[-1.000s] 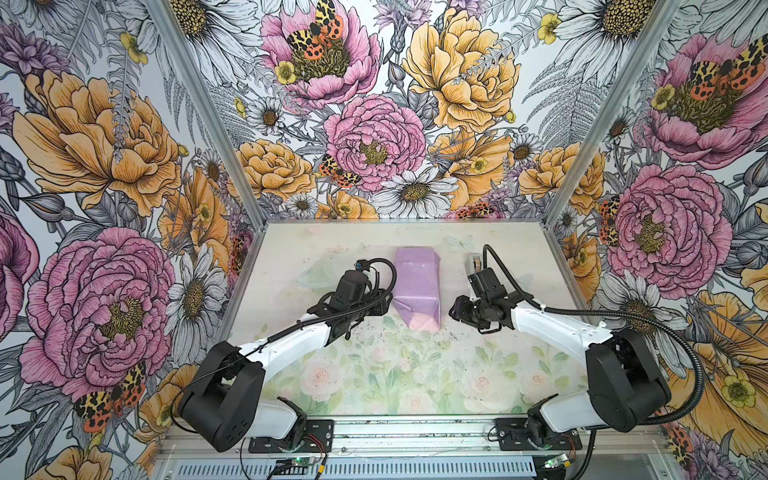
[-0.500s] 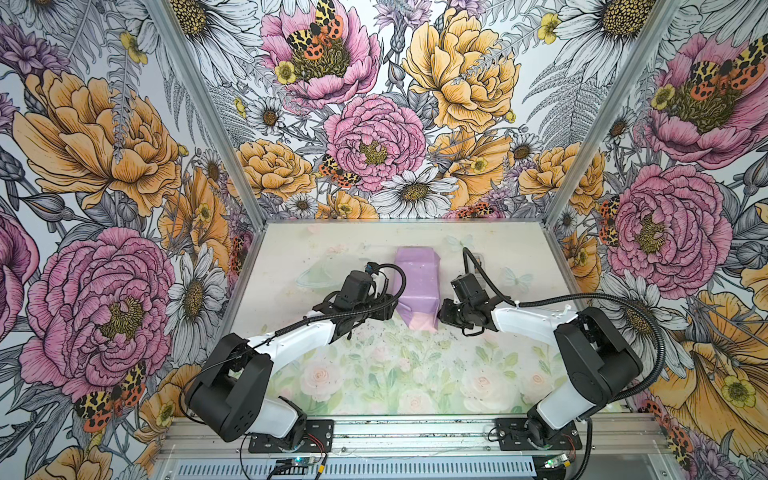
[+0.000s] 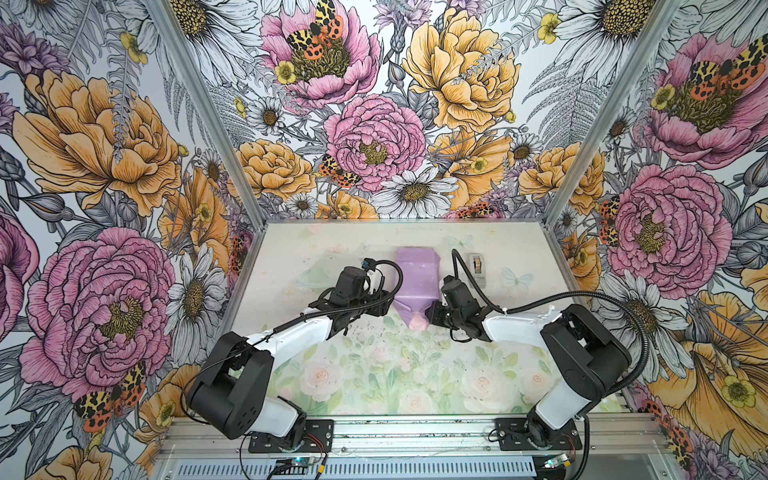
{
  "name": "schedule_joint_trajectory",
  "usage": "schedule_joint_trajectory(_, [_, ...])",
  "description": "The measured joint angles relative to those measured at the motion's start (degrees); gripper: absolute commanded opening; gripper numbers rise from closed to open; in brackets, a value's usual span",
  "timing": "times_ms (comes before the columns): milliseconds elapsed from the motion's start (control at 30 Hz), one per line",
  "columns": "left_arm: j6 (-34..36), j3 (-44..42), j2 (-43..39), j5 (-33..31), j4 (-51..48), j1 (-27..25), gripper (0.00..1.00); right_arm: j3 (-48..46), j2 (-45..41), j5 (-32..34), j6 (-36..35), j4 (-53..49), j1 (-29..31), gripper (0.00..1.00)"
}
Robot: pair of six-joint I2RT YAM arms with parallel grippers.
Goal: Wrap the gift box in paper
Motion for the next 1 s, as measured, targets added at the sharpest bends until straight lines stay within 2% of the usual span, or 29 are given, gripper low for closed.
schedule_joint_trajectory(233, [15.32,0.85,0.37,3.26,2.01,0.00,0.80,-2.32,1.38,2.03,-0.02,8.35,1.66,0.17])
schedule_joint_trajectory(467, [35.80,9.68,6.54,7.69,-3.15,-0.79,0.87,-4.70,4.92,3.41,-0.02,15.32,2.19,0.15])
schedule_joint_trajectory(700, [54.16,14.05,11.72,7.26,-10.29,-3.93,0.89,-5.33,5.60,3.89,-0.07,19.28,2.27,0.18])
schedule_joint_trajectory(900, [63.76,15.69,12.55,3.98,-12.15,-5.49,0.89,-5.79,5.51,3.80,-0.37,20.39,2.27,0.28])
schedule_joint_trajectory(1000, [66.90,16.59,13.73,1.55,-12.04,-5.90,0.90,-6.93,4.63,3.82,-0.70,19.80,2.27,0.29])
